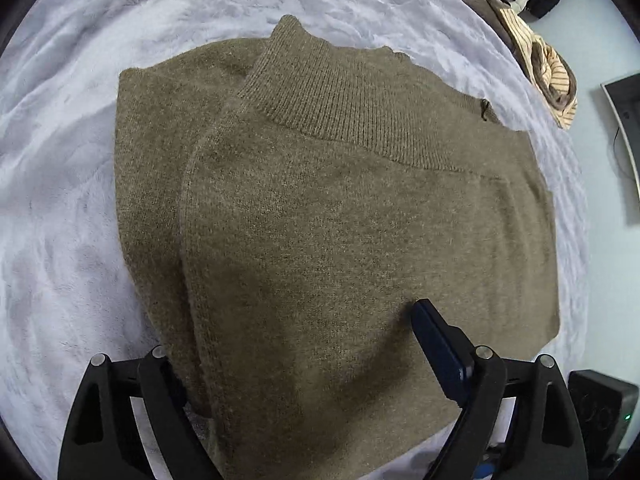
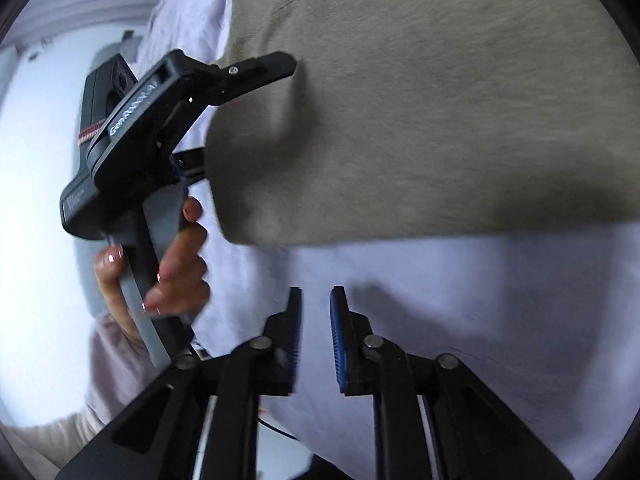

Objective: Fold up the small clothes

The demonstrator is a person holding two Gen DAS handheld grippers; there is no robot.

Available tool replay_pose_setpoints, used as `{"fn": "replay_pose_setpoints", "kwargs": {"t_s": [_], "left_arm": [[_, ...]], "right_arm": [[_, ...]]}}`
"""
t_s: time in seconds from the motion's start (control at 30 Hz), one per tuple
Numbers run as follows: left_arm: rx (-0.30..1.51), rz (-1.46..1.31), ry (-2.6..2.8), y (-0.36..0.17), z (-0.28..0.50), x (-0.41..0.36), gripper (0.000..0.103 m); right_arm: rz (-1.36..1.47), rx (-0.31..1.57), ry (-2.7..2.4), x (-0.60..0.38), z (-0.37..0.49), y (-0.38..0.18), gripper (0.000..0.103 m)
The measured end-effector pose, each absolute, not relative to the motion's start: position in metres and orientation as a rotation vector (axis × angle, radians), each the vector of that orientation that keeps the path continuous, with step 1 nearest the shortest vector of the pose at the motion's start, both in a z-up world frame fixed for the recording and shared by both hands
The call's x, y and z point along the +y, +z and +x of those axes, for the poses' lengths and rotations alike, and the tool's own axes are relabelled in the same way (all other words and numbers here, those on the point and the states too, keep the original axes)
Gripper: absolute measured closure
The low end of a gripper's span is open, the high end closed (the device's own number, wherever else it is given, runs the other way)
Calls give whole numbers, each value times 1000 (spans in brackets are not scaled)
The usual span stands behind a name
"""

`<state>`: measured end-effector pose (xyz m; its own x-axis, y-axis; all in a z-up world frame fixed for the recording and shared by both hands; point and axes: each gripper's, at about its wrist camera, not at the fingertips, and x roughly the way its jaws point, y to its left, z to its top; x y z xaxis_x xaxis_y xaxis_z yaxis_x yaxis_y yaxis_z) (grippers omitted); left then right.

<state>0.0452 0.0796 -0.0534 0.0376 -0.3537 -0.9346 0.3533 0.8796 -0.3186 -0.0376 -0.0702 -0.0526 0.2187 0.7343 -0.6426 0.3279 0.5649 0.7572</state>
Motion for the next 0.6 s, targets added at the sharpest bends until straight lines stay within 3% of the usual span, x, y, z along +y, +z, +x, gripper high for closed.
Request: {"fn": "replay_pose_setpoints", "kwargs": {"t_s": [0.03,0.27,0.37,0.4,0.43,0.5,0.6], "left_arm": [[1425,17,-533,-53,45,76,12],[1411,47,-495,-51,44,76,14],[1406,77,-465,-48,44,72,35],[1402,79,-466,-47,44,72,51],[1401,81,-471,-46,45,71,59],[1383,111,-462,-41,44,69,77],[1355,139,-449,-32,42,68,80]], "right_arm": [[993,1354,337,-80,-42,-47,48],[834,1212,220,-120,-35,-4,48],[705,1208,124,-132,-25,-3,56],[685,1216,105,-136,-23,-4,71],[678,1237,90,-141,-19,-14,86],[696,1279,82,-155,-21,-33,88],[729,1296,101,-161,-26,-54,89]]}}
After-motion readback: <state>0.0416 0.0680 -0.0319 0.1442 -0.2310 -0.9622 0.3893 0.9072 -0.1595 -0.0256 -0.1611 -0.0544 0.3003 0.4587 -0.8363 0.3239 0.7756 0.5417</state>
